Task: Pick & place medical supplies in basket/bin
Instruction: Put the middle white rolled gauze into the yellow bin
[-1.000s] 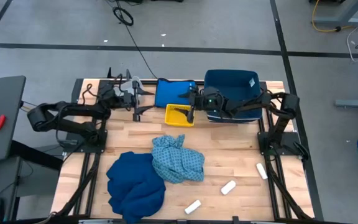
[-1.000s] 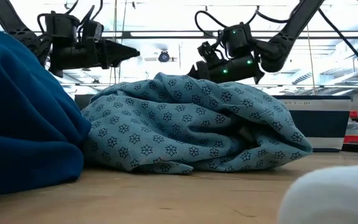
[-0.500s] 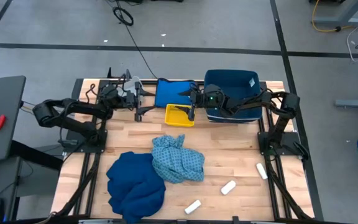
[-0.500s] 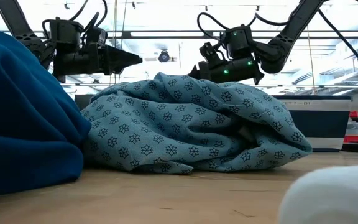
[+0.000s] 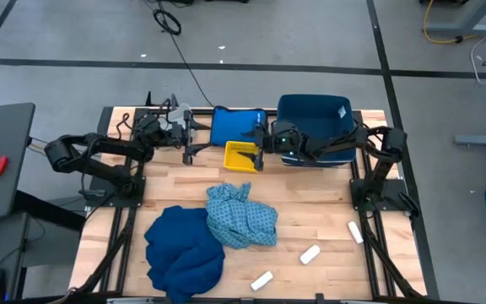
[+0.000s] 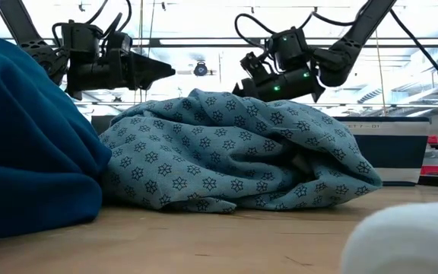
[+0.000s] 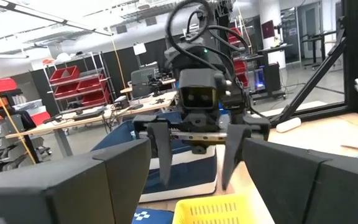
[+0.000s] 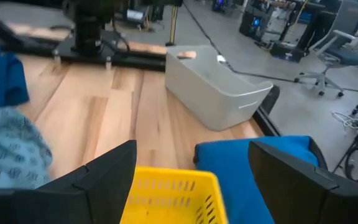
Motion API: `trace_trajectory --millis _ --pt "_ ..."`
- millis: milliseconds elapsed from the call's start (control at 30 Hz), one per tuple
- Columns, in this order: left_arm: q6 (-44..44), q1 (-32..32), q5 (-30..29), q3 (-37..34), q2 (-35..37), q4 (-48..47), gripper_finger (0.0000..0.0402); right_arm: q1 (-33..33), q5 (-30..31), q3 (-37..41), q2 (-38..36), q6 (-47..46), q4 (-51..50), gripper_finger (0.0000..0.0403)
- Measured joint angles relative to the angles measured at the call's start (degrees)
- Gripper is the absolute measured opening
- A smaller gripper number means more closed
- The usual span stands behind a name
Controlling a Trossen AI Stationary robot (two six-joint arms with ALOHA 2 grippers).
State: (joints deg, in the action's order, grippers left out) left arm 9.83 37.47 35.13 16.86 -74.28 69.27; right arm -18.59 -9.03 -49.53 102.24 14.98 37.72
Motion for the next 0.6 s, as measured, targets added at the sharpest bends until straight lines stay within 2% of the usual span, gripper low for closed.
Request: trace_trajectory --millis 167,267,433,600 --pt "-0.59 0.0 -0.04 0.0 0.0 -0.04 0.0258 3.28 2.83 -0.1 -1.05 0.96 -4.13 0.0315" --pt "-0.72 0.0 -0.07 0.0 0.0 -0.05 0.0258 5.33 4.47 -0.05 -3.06 0.74 -9.86 0.0315" --pt "-0.7 0.0 -0.11 0.0 0.0 -0.09 0.0259 9.76 8.76 -0.05 -7.88 -0.12 -21.67 0.0315" --pt "-1.75 0.0 0.12 0.0 0.0 -0.43 0.0259 14.39 11.53 -0.05 -13.22 -6.3 -35.73 0.0315"
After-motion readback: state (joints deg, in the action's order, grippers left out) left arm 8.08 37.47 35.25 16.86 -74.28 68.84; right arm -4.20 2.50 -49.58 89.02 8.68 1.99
